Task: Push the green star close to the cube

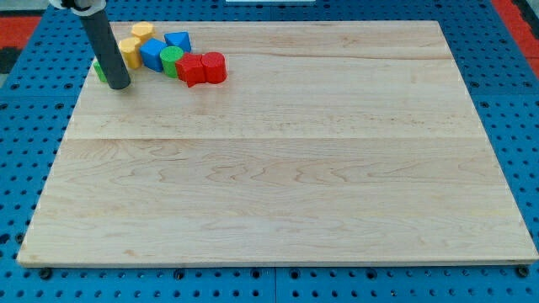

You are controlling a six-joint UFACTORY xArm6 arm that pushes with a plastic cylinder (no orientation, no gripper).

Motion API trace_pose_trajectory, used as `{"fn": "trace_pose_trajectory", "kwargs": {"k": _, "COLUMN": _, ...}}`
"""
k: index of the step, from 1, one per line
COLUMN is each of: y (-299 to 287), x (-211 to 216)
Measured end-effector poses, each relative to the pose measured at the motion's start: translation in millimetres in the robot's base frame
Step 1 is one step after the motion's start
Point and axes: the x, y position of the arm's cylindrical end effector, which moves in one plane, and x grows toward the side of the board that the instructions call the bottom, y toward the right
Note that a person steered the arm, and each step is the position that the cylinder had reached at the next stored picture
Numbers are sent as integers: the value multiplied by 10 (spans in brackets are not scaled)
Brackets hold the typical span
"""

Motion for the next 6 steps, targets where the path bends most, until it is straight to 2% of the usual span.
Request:
{"fn": "trace_pose_trajectory", "kwargs": {"k": 1, "y": -148, "x": 154}}
{"fn": "trace_pose_trajectory", "kwargs": {"k": 2, "y": -534, "x": 19}}
{"fn": "trace_pose_trajectory", "kwargs": {"k": 3, "y": -569, "x": -200}}
{"fn": "trace_pose_trajectory", "kwargs": {"k": 6, "y": -722, "x": -231}}
